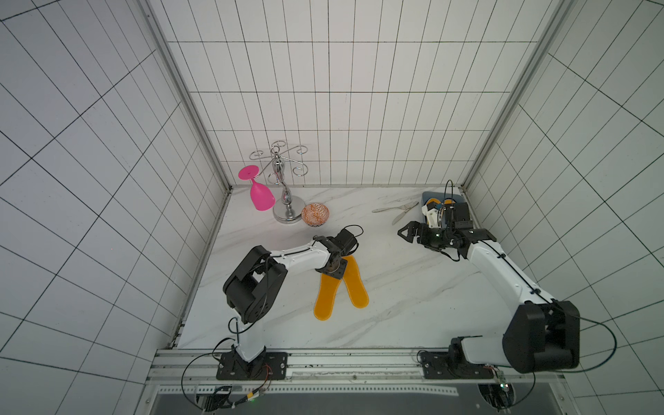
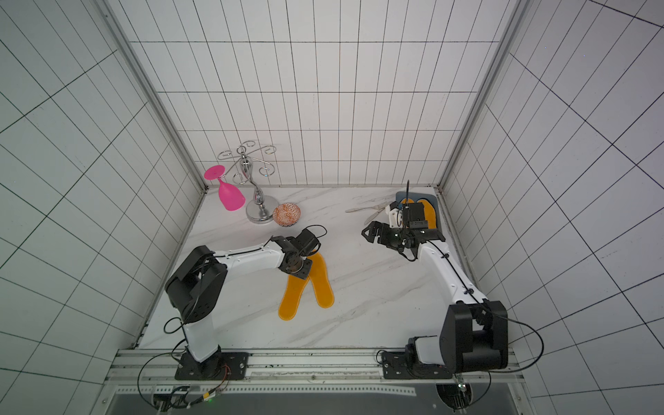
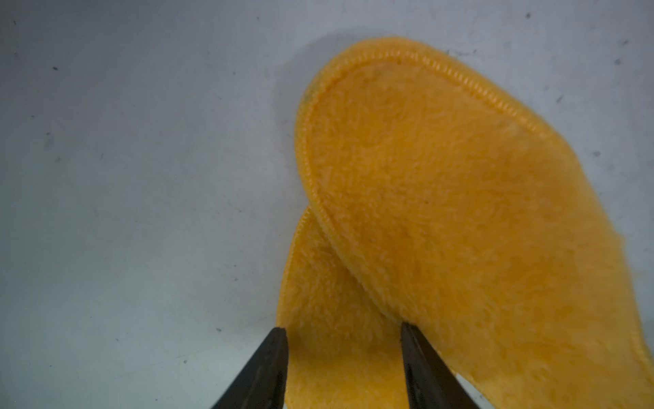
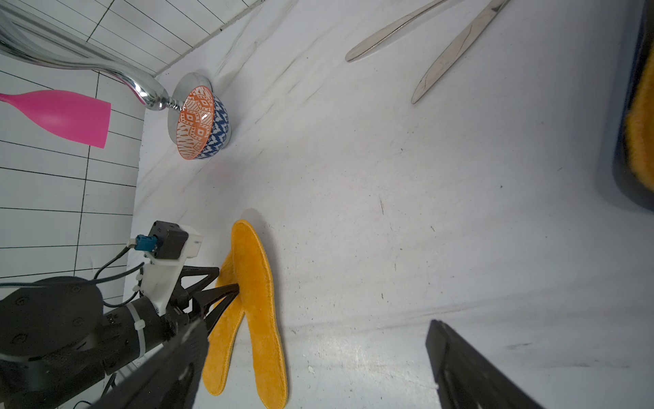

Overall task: Put the insoles into the storage box
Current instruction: Move the insole to the center of the board.

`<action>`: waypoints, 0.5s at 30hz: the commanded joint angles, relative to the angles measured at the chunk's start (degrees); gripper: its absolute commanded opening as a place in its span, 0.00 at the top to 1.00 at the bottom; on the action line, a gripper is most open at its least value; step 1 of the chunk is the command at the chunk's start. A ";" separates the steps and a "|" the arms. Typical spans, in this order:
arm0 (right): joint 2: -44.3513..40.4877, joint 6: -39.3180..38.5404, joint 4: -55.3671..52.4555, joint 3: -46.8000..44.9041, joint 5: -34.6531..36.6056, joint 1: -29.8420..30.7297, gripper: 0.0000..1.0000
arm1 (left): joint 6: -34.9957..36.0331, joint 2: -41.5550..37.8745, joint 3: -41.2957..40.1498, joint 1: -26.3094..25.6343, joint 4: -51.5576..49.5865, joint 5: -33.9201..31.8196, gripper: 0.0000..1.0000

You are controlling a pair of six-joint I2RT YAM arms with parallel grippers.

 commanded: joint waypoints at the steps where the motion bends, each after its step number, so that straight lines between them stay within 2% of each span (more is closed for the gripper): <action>1: 0.29 0.31 0.10 -1.12 -0.71 0.25 0.01 | 0.28 0.27 2.28 -0.09 0.19 0.63 0.45; 6: 0.38 0.65 0.34 -1.32 -0.96 0.26 0.01 | -0.50 -4.03 1.06 1.02 -1.36 1.83 0.43; 15: 0.15 2.04 2.19 -2.60 -2.90 0.25 0.01 | -2.78 -9.50 -6.96 6.60 -1.13 10.78 0.44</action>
